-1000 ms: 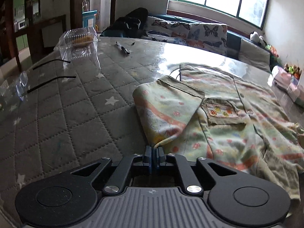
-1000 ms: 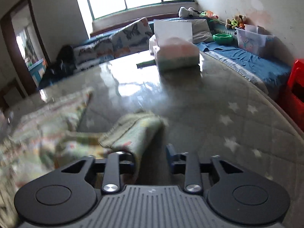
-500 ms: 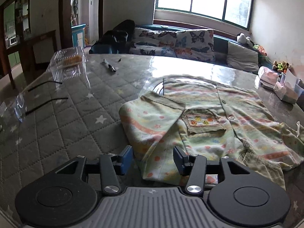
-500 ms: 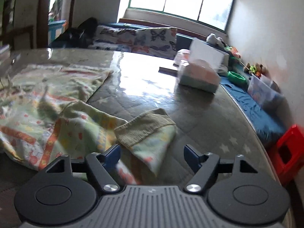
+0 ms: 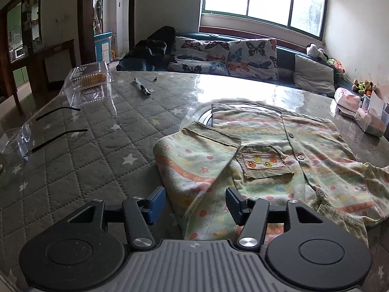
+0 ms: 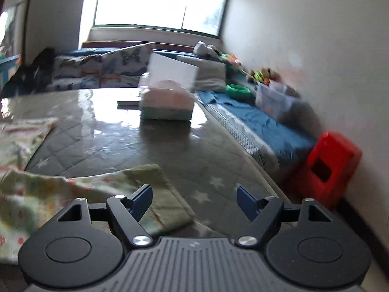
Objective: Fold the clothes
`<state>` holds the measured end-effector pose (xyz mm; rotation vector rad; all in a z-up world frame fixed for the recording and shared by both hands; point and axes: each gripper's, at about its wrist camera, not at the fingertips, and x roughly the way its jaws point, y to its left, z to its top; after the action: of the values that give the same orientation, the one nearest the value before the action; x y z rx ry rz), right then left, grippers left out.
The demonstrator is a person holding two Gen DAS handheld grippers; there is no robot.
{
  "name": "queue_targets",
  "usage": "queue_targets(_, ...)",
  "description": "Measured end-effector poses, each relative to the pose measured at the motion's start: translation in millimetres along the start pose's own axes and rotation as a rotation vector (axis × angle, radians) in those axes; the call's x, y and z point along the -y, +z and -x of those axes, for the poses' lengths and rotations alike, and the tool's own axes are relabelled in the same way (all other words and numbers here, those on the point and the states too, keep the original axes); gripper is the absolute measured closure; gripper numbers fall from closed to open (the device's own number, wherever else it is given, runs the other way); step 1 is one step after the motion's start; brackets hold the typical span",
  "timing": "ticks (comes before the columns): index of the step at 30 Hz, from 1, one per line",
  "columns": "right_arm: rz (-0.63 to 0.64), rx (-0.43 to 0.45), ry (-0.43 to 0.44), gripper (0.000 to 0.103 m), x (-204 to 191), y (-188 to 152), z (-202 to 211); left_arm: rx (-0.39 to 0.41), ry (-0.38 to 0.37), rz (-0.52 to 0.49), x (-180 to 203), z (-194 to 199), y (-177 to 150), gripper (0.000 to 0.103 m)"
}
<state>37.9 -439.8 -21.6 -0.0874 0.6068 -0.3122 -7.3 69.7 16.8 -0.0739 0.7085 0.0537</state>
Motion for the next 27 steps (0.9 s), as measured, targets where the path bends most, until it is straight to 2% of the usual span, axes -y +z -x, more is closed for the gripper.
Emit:
queue_targets(3,-0.031,0.007,0.029,0.025,5,1,4,0.006,-0.011,-0.016,6,-3,3,0.045)
queue_targets(6,-0.043,-0.005,0.161,0.025,-7,2,1,0.017,-0.017,-0.045,16,-9,7,0.045)
queue_targets(10,-0.046,-0.040,0.282,0.026,-32,2,-16,0.031,-0.028,-0.090,29,-19,13,0.045)
queue_targets(17,-0.065,-0.092,0.290,0.026,-39,-4,-30,0.031,-0.055,-0.162,48,-53,26,0.046)
queue_targets(20,-0.060,-0.089,0.288,0.024,-37,-5,-30,0.016,-0.045,-0.198,53,-75,33,0.053)
queue_targets(22,-0.057,-0.087,0.286,0.023,-37,-6,-30,0.002,-0.034,-0.222,55,-90,36,0.064)
queue_targets(26,-0.047,-0.085,0.282,0.020,-40,-7,-32,-0.021,-0.030,-0.242,51,-106,36,0.078)
queue_targets(27,-0.046,-0.085,0.282,0.020,-40,-7,-32,-0.021,-0.027,-0.244,49,-108,35,0.085)
